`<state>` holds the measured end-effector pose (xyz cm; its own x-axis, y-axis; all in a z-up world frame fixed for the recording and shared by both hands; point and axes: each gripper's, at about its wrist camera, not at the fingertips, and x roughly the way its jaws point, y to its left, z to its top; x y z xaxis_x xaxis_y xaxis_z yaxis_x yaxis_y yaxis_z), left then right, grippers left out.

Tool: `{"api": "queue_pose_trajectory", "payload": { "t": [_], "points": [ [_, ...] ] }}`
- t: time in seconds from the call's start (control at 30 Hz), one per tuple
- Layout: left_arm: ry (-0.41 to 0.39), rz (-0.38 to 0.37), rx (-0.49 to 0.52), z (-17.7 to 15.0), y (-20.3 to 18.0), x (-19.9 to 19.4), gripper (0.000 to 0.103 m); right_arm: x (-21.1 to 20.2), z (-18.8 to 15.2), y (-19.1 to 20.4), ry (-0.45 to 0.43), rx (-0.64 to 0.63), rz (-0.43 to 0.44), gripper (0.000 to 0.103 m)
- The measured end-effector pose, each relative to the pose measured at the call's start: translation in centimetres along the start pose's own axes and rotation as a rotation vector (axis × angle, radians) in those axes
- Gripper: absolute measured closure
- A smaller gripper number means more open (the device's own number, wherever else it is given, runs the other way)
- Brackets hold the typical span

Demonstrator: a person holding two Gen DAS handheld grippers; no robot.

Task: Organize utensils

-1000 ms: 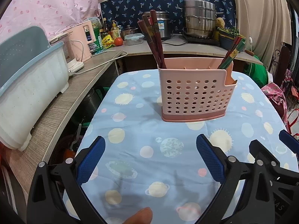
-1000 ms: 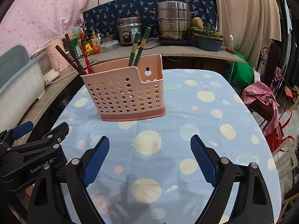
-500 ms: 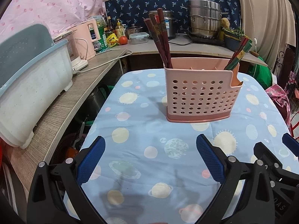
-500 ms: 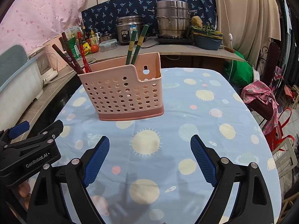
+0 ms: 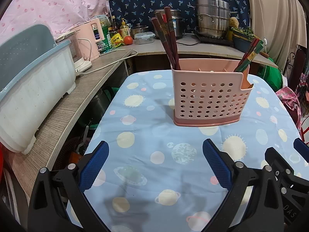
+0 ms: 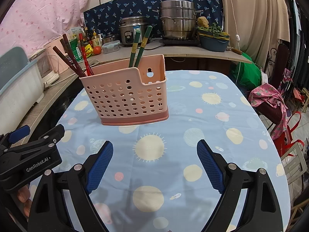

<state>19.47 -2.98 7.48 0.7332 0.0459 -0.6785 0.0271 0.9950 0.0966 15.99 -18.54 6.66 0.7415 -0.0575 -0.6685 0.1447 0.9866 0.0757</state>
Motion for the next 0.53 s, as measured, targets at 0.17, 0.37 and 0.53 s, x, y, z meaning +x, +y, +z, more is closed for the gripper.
{"api": "queue_pose_trajectory", "payload": {
  "t": [0.17, 0.37, 0.53],
  "points": [
    [-0.002, -0.001, 0.001, 0.03, -0.04, -0.02, 0.010, 0.03, 0.02, -0.08, 0.000, 0.001, -0.001, 0.018],
    [0.004, -0.005, 0.001, 0.17, -0.05, -0.04, 0.010, 0.06, 0.05, -0.23, 0.000, 0.002, -0.003, 0.018],
    [0.001, 0.002, -0.004, 0.22, 0.03, 0.01, 0.010, 0.06, 0.13, -0.45, 0.000, 0.004, -0.006, 0.018]
  ]
}}
